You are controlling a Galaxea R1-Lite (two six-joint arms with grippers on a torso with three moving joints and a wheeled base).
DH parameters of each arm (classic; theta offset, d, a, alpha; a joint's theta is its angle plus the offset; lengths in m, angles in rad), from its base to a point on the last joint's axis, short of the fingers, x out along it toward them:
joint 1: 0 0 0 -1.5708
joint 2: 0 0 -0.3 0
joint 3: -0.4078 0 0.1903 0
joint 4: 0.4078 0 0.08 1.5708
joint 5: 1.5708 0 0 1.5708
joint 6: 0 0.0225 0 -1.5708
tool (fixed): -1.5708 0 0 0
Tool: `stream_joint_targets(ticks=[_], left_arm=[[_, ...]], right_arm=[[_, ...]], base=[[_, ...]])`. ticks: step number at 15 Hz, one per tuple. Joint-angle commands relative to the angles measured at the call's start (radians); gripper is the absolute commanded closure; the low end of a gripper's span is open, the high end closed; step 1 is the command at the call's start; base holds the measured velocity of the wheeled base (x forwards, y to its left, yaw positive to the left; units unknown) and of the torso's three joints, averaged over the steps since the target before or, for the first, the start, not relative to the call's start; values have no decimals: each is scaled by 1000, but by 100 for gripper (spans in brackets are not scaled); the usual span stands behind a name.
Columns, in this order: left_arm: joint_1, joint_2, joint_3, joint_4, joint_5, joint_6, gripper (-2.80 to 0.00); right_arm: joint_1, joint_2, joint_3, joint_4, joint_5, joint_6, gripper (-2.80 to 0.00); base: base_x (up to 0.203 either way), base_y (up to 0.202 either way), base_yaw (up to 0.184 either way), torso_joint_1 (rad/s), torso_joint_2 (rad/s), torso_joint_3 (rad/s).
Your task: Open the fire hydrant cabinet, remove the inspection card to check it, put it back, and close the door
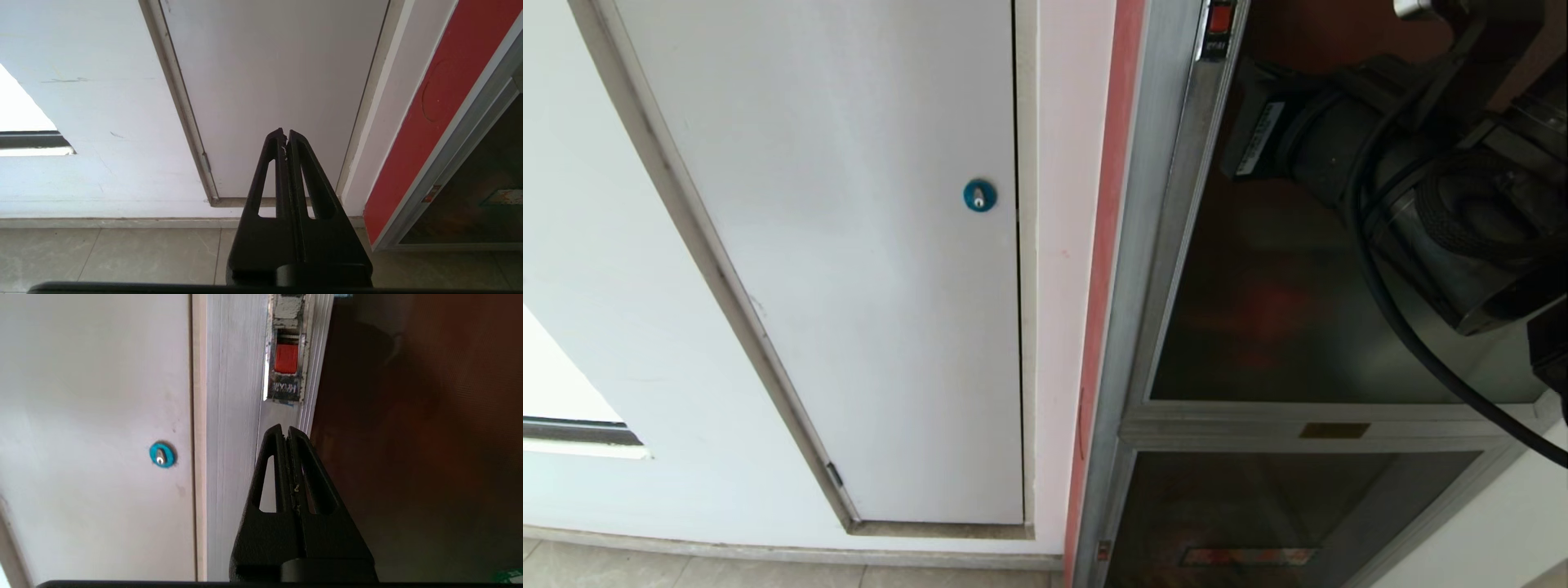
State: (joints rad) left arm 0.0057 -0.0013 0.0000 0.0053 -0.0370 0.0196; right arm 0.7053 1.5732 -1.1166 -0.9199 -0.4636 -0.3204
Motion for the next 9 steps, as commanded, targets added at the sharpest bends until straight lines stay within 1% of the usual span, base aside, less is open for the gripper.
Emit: stream_joint_targets(ticks=[1,2,3,5,7,9], left_arm=[[0,1,0,-1,0,0,0],[0,1,0,1,0,0,0],[0,1,0,1,0,0,0],[0,1,0,1,0,0,0],[0,1,0,0,0,0,0],[0,1,0,-1,-1,0,0]], right_arm=[[12,-31,-6,35,-1,-6,0],[13,-39,-23,54,4,-11,0],[13,-37,-37,50,12,-43,0],[14,-27,-58,32,4,-69,0],[21,-16,-68,1,-65,-76,0],[77,-16,-53,-35,-100,-90,0]], base=[[0,0,0,0,0,0],[0,0,0,0,0,0],[0,0,0,0,0,0],[0,0,0,0,0,0],[0,0,0,0,0,0],[0,0,0,0,0,0]])
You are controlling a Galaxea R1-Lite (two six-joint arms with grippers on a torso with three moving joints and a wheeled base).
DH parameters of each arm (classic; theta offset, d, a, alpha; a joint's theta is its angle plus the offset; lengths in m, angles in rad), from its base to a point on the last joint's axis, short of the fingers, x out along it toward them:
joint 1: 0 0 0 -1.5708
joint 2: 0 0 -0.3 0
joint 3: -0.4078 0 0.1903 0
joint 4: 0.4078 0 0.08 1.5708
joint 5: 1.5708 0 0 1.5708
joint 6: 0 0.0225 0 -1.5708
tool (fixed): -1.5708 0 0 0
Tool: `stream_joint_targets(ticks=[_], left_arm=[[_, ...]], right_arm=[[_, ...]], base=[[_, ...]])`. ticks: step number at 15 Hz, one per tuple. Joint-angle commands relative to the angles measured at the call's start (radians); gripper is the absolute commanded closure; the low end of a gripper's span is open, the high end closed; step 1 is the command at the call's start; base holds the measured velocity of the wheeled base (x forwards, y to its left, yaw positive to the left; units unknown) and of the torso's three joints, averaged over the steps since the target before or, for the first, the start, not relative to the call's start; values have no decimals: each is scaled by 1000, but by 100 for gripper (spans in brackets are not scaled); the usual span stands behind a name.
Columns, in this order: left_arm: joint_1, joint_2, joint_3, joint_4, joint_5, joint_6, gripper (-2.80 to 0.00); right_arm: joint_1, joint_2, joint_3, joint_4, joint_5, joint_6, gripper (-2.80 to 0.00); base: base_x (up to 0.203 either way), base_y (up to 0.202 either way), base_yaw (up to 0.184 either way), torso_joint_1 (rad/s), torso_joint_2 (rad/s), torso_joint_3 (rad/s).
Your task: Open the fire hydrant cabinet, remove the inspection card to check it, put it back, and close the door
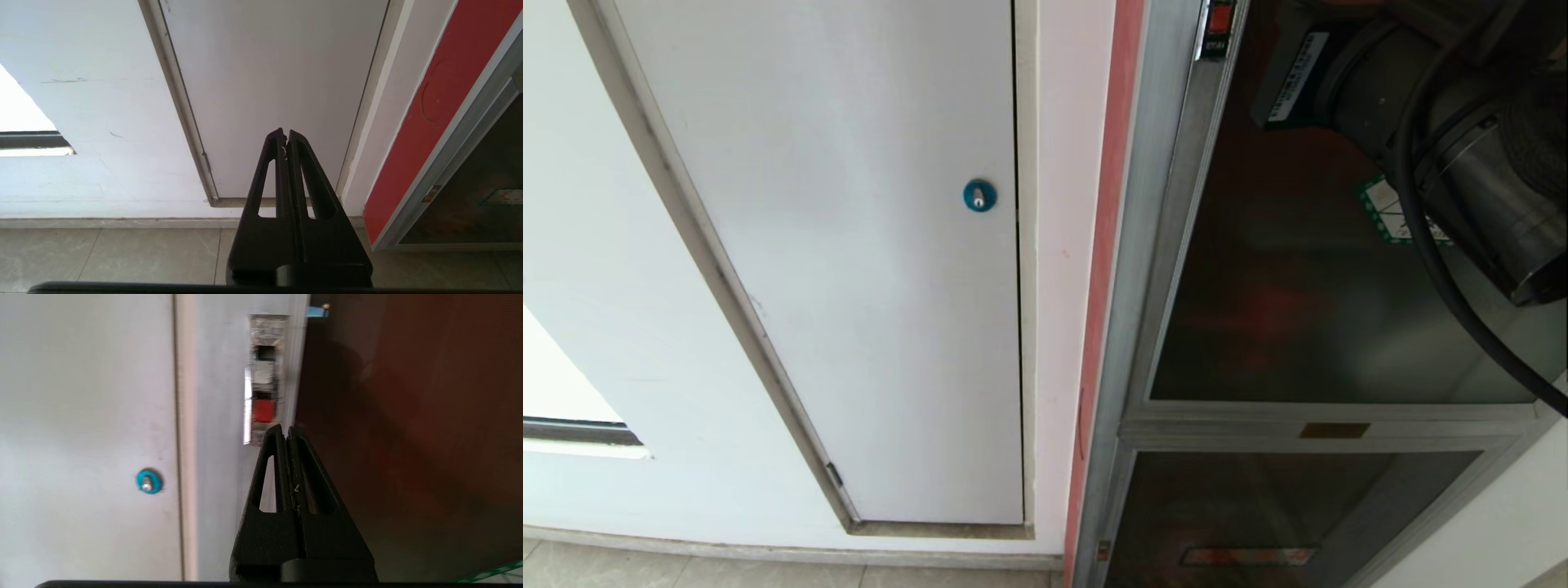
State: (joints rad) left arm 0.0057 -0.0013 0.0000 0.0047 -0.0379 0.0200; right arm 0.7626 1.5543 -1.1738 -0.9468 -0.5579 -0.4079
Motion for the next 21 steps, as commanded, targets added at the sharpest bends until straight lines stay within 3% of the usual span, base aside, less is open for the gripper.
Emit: stream_joint_targets(ticks=[1,2,3,8,21], left_arm=[[0,1,0,0,1,0,0],[0,1,0,0,0,0,0],[0,1,0,1,0,0,0],[0,1,0,1,1,0,0],[0,1,0,1,1,0,0]], right_arm=[[38,6,9,-24,-26,-6,0],[50,21,-5,-47,-43,-6,0],[62,38,-12,-86,-68,-7,-280],[72,90,-13,-228,-105,-23,-280],[-37,181,-190,-144,-83,-43,-280]], base=[[0,0,0,0,0,0],[0,0,0,0,0,0],[0,0,0,0,0,0],[0,0,0,0,0,0],[0,0,0,0,0,0]])
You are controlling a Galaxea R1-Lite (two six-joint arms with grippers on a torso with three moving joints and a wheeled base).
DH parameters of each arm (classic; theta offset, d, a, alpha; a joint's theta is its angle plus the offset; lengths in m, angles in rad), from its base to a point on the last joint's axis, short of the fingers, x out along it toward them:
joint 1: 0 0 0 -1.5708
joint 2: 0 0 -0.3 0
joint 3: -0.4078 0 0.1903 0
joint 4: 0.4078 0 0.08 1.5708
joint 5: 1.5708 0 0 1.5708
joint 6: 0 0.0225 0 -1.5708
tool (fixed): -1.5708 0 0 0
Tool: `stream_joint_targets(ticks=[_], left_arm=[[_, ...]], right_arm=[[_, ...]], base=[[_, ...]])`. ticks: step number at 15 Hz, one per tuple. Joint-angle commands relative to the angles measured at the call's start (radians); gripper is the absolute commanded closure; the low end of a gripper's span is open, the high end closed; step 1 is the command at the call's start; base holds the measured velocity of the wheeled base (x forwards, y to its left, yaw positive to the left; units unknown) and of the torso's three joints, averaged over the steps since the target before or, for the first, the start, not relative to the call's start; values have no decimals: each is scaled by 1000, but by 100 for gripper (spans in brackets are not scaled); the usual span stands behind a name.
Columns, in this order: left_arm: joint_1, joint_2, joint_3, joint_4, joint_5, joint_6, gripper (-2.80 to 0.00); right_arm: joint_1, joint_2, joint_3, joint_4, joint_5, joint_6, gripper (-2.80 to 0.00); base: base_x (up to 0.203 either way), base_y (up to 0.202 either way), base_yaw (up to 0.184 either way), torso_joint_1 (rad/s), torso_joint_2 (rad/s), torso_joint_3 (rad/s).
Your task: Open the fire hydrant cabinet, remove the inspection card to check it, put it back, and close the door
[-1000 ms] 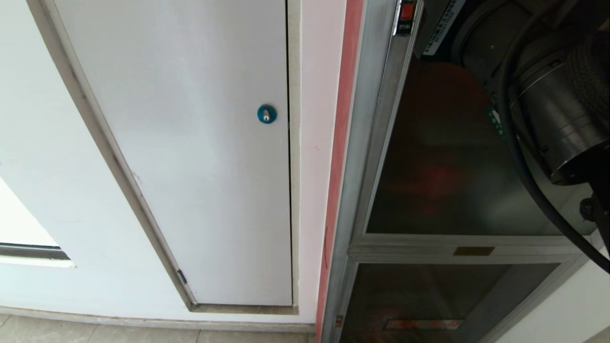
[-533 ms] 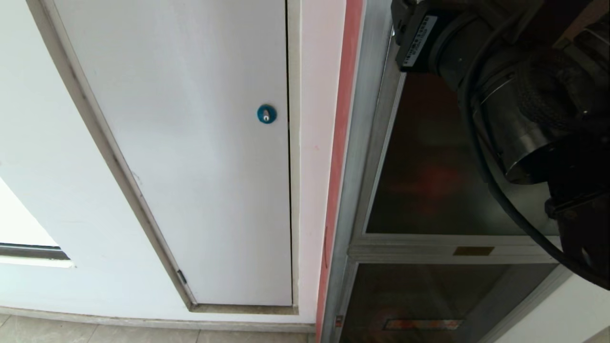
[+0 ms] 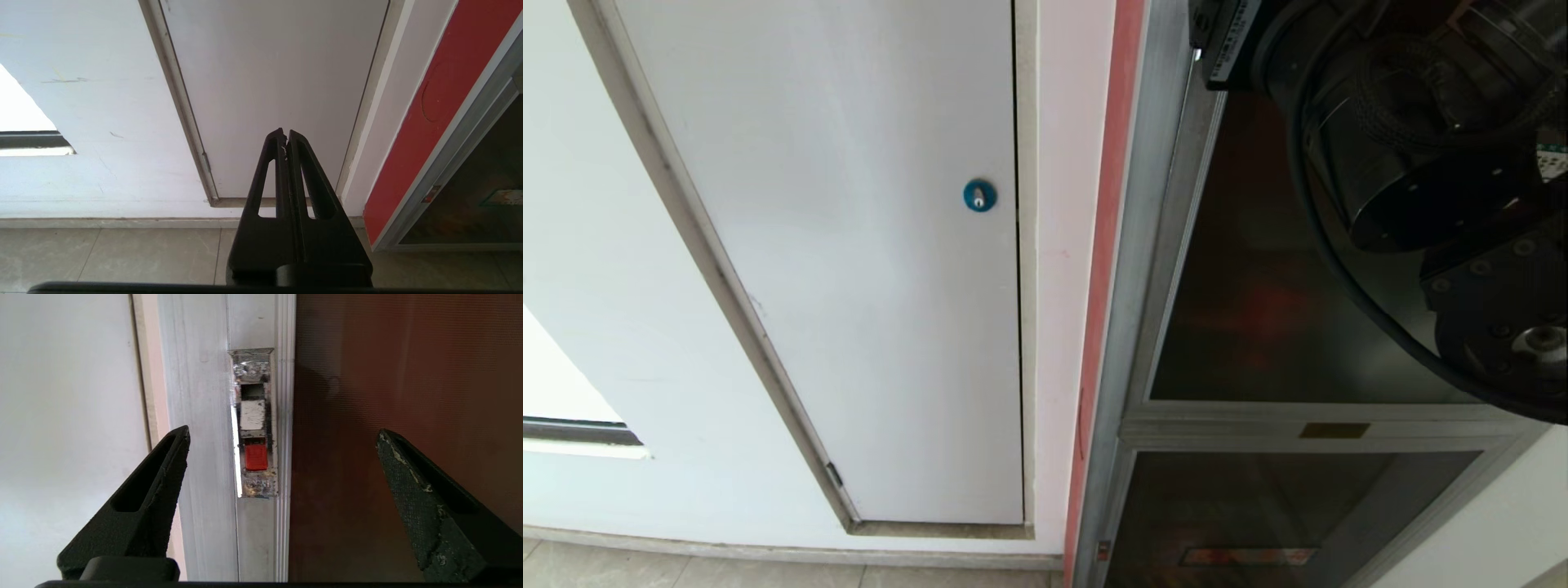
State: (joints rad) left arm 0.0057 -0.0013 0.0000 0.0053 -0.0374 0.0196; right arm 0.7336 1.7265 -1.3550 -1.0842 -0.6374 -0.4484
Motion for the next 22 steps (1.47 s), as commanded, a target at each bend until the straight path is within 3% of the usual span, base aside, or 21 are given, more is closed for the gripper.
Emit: stream_joint_targets(ticks=[1,11,12,22], left_arm=[[0,1,0,-1,1,0,0],[0,1,0,1,0,0,0],[0,1,0,1,0,0,0],[0,1,0,1,-1,0,0]], right_arm=[[-19,8,-9,4,8,-2,-280],[-45,42,-82,47,34,-1,-280],[-51,44,-91,49,39,-1,0],[-65,74,-127,76,55,-1,0]], base=[[0,0,0,0,0,0],[0,0,0,0,0,0],[0,0,0,0,0,0],[0,0,0,0,0,0]])
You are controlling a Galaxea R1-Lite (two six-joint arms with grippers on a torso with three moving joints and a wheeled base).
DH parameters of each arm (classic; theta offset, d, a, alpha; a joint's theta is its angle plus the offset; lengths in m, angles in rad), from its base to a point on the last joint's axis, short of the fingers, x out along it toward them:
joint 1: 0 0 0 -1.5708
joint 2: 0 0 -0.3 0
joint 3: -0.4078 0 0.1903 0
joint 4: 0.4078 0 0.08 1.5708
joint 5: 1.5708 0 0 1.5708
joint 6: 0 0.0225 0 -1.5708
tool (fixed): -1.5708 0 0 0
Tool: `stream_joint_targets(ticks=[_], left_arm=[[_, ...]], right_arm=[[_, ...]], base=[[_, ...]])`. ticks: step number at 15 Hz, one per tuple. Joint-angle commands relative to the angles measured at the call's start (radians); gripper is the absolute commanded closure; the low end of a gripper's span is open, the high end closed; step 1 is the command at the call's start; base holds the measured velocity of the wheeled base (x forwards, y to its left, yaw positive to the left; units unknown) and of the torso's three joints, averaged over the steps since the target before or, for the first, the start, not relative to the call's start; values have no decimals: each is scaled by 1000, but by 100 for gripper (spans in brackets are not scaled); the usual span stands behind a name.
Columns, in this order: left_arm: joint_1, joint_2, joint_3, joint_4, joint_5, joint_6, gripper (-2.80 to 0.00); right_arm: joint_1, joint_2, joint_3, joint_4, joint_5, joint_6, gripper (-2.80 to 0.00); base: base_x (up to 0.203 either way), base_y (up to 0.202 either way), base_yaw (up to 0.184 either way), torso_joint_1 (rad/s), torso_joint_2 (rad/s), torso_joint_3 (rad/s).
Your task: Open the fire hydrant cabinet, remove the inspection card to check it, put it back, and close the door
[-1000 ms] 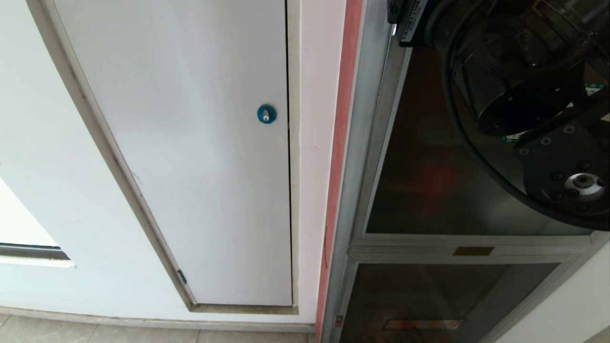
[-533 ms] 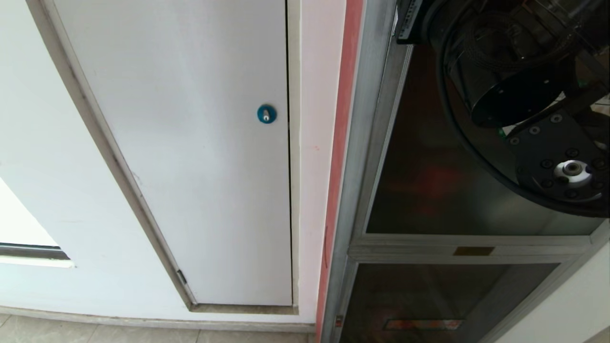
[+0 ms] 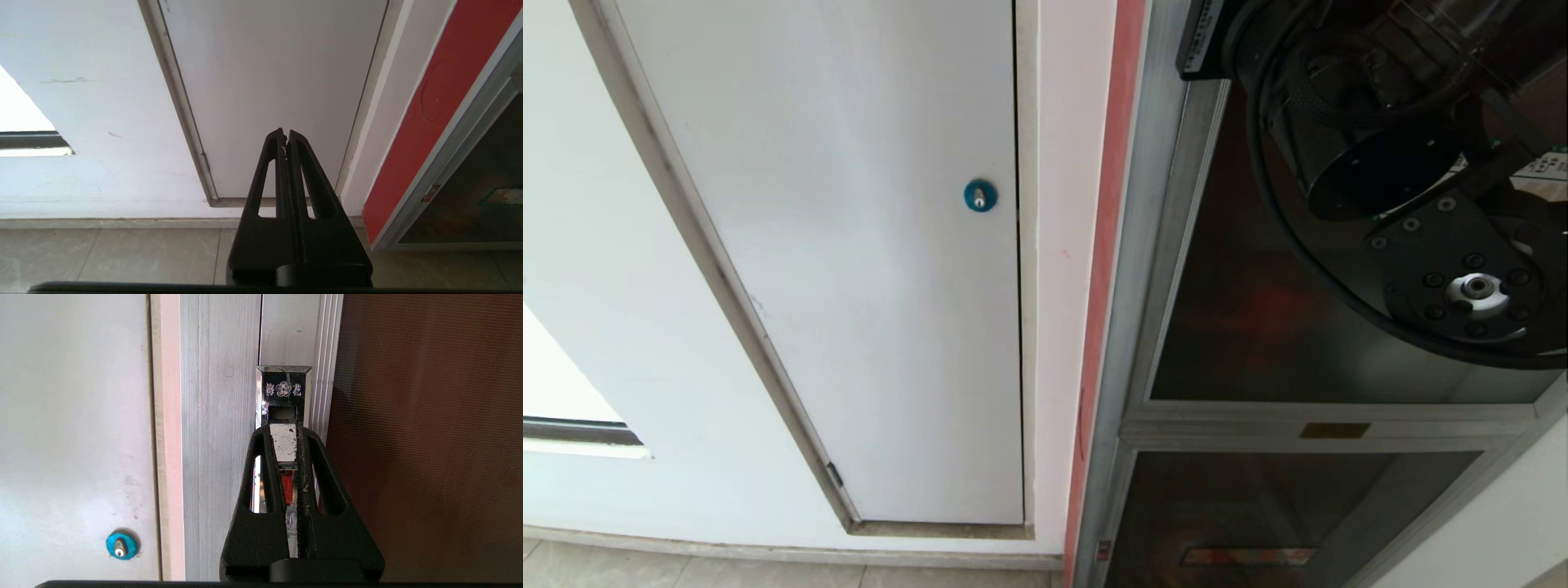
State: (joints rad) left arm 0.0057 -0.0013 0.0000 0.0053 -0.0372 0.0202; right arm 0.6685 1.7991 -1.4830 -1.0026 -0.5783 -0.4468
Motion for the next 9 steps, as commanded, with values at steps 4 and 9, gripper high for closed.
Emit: stream_joint_targets(ticks=[4,9], left_arm=[[0,1,0,1,-1,0,0],[0,1,0,1,-1,0,0]], right_arm=[[0,-6,7,-8,-8,-3,0],[7,-41,18,-5,-11,-10,0]], base=[[0,0,0,0,0,0],[0,0,0,0,0,0]])
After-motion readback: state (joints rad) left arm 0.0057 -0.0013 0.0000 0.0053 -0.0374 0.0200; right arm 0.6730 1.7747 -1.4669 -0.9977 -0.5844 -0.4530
